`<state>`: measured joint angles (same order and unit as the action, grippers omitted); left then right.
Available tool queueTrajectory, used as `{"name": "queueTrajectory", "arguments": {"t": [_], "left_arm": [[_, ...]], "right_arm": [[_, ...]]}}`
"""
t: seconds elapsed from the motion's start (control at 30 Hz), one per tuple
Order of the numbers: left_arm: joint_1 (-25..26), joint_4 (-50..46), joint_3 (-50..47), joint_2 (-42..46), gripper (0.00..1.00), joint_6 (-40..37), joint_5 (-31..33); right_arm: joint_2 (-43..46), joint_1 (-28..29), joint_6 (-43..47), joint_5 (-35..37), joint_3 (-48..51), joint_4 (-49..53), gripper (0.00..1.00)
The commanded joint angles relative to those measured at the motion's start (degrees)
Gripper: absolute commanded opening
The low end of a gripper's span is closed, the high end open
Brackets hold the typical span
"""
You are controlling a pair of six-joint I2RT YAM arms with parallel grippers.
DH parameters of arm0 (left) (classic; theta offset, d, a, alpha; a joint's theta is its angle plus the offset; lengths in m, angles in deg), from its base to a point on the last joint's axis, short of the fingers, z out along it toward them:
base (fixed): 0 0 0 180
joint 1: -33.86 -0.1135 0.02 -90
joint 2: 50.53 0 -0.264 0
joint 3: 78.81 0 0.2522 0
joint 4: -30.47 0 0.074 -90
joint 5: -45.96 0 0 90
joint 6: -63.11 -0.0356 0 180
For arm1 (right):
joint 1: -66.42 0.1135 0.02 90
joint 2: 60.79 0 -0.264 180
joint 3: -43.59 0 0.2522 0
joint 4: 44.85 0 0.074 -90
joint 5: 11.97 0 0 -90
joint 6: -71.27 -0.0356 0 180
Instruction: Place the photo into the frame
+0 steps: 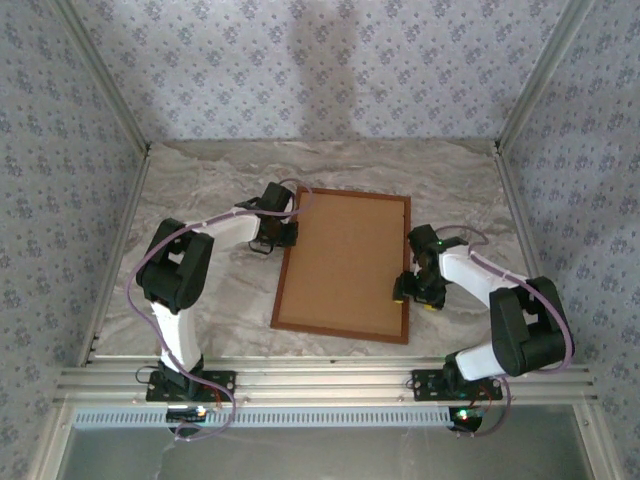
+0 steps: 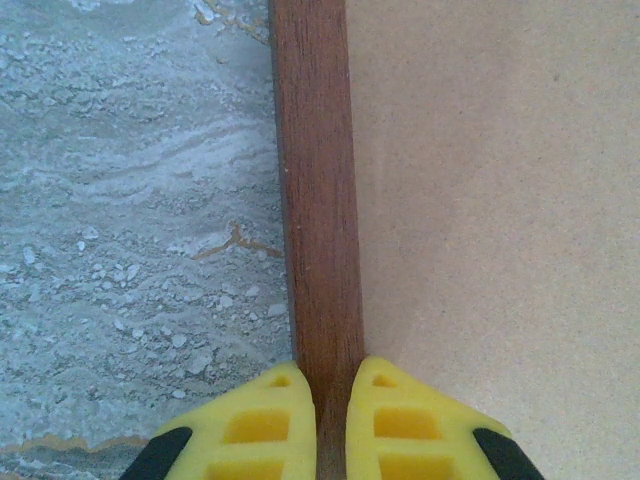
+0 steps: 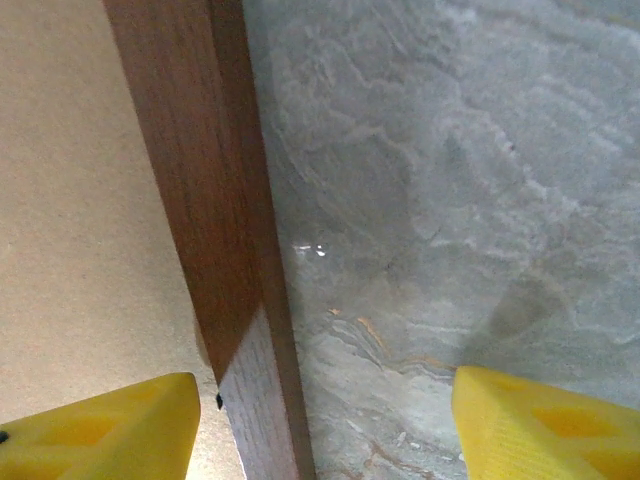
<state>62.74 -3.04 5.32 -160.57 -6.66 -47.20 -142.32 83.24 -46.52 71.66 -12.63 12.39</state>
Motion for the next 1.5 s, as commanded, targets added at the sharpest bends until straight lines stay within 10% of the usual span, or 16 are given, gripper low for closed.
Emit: {"name": "queueTrajectory", "arguments": {"t": [0.0, 1.47], "left_arm": [[-0.28, -8.29, -2.25, -2.29, 0.05, -0.37, 3.34], [-0.28, -7.8, -3.04, -1.86, 0.05, -0.28, 3.6]], "right_arm": [[0.39, 0.22, -1.33, -0.1, -0.25, 2.24, 0.69], [-6.35, 1.24, -2.43, -0.4, 0.23, -2.44, 0.69]]}}
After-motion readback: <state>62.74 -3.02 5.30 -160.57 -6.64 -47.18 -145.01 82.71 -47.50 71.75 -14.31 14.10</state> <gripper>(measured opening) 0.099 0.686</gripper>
